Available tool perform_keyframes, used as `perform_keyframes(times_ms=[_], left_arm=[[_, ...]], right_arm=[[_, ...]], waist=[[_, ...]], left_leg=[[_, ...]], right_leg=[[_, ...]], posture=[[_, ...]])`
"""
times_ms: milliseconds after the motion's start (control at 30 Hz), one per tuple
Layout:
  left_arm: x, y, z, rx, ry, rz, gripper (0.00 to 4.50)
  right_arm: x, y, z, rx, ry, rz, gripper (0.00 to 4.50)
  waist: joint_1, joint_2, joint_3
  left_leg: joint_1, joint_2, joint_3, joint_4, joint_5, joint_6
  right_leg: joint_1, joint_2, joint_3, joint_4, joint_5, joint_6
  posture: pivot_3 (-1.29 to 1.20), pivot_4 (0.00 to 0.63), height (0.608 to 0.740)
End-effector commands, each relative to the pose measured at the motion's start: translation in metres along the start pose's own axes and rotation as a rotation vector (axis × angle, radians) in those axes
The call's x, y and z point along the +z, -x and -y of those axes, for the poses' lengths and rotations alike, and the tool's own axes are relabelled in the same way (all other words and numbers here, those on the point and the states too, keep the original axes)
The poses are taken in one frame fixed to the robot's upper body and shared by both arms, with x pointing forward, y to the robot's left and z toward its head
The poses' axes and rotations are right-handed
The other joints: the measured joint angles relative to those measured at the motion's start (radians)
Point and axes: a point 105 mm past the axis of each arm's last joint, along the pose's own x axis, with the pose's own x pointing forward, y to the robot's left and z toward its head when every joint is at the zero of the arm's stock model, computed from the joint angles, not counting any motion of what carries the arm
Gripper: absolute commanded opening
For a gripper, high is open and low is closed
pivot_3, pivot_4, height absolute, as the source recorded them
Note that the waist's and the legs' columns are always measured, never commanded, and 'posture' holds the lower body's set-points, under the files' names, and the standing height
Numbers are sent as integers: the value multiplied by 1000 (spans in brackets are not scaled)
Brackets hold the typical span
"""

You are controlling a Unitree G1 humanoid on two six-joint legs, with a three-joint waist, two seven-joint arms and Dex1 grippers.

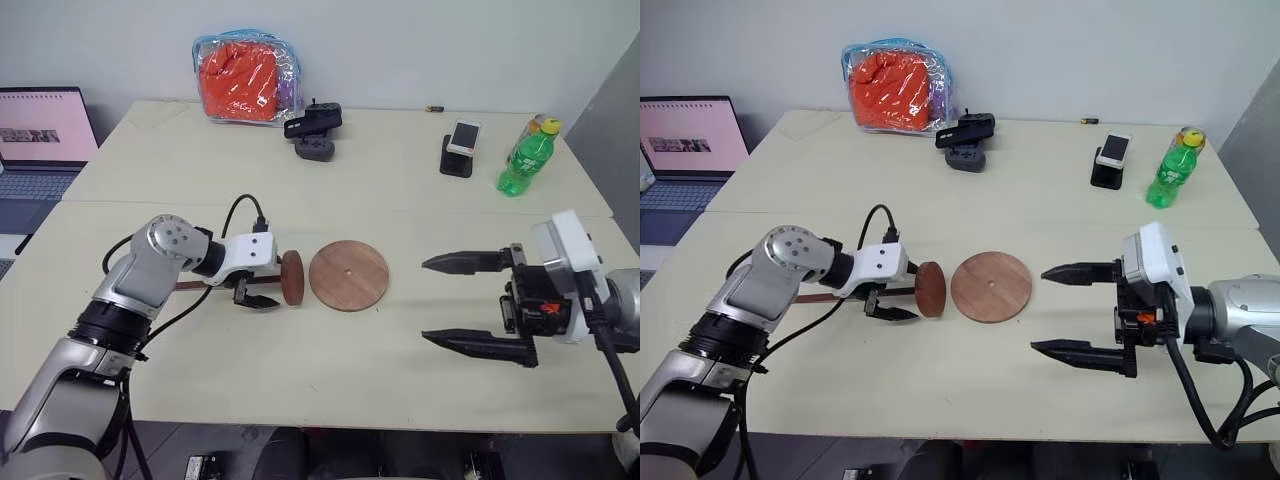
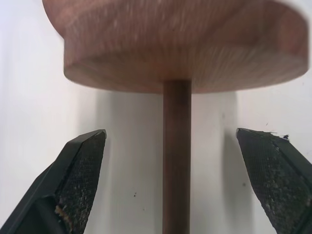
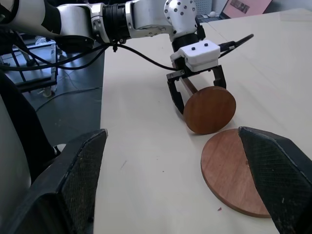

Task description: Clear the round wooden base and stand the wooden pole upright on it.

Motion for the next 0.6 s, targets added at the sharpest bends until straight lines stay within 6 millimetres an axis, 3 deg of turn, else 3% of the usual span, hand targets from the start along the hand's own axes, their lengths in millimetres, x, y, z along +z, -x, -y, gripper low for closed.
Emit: perform_keyframes(times_ms=[33,133,600], left_arm=[[5,6,-6,10,-45,-6,4442],[2,7,-6,10,-45,-13,4442],[0,-1,-3,-16,-53,-39,1816]], right_arm=[[9,3,-4,6,36,12,4500],[8,4,-4,3,37,5,4500],[9,6,-2,-9,38,-4,4500]], waist=[[0,0,0],[0,0,0],[0,0,0]], left_leg=[[0,0,0,0,0,0],[-1,0,-1,0,0,0],[-2,0,-1,1,0,0]], right_leg=[[0,0,0,0,0,0],[0,0,0,0,0,0],[-1,0,-1,0,0,0]], posture=[[0,150,740],[0,150,740],[0,150,740]])
